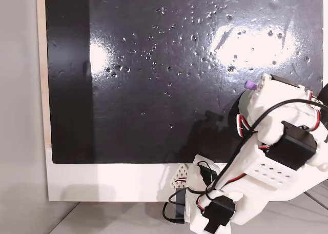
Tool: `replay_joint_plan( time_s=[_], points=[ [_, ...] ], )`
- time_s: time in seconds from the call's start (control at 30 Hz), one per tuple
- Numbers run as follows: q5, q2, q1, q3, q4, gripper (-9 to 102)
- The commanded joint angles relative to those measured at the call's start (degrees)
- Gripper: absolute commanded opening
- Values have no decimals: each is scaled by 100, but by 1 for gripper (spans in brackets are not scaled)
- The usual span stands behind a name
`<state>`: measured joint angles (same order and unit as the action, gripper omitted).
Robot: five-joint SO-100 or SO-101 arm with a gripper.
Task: Grasp a pengrip and put it in the cup.
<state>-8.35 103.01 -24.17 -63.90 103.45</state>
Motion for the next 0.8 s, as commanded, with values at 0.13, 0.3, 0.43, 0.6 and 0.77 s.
replay_joint_plan(
  time_s=[0.13, 0.3, 0.43, 0.6, 0.77],
  points=[
    [-1195, 18, -1002, 105, 62, 0],
    [-1512, -501, -1081, 448, 9, 0],
    [-1881, -703, -958, 457, -70, 0],
    [-2232, -773, -896, 439, -70, 0],
    [-2540, -721, -914, 360, 9, 0]
  ],
)
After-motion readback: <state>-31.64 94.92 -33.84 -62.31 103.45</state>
